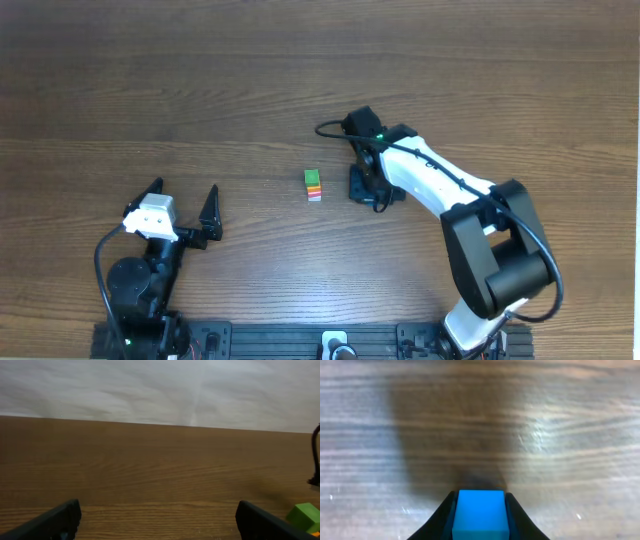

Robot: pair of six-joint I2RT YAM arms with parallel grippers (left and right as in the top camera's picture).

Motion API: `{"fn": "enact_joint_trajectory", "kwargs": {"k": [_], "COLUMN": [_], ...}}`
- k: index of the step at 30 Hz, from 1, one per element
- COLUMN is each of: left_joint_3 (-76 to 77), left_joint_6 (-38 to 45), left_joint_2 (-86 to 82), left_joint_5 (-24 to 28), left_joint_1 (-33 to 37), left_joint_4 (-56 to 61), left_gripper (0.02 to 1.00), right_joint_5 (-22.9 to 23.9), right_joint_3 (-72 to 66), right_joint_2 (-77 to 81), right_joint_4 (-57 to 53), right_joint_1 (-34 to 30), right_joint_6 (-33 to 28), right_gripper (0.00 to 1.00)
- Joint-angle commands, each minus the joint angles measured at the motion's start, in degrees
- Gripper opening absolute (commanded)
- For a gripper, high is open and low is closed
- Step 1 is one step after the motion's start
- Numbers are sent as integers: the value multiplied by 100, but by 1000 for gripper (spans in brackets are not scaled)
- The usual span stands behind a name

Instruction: Stack Cubes

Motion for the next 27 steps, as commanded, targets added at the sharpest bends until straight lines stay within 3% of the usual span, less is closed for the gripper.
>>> {"fn": "enact_joint_trajectory", "kwargs": {"k": [1, 9, 18, 27], "left_joint_3": [-31, -28, -31, -31], "left_joint_6": [44, 44, 44, 44], "left_joint_2": [11, 11, 11, 11], "left_joint_5": [76, 76, 76, 76], "left_joint_1": [31, 31, 31, 31], "left_joint_4": [-11, -11, -11, -11], "left_gripper": [1000, 1000, 1000, 1000], "right_joint_5": [17, 214, 258, 197], "right_joint_3": [343, 1917, 3169, 4081], "right_joint_2": [-588, -863, -529, 503], "right_joint_4": [-422, -1875, -2367, -2959], "right_joint_1": [-22, 328, 1222, 1561], "right_joint_6": [22, 17, 365, 730], "right_gripper": [71, 47, 12, 9]}}
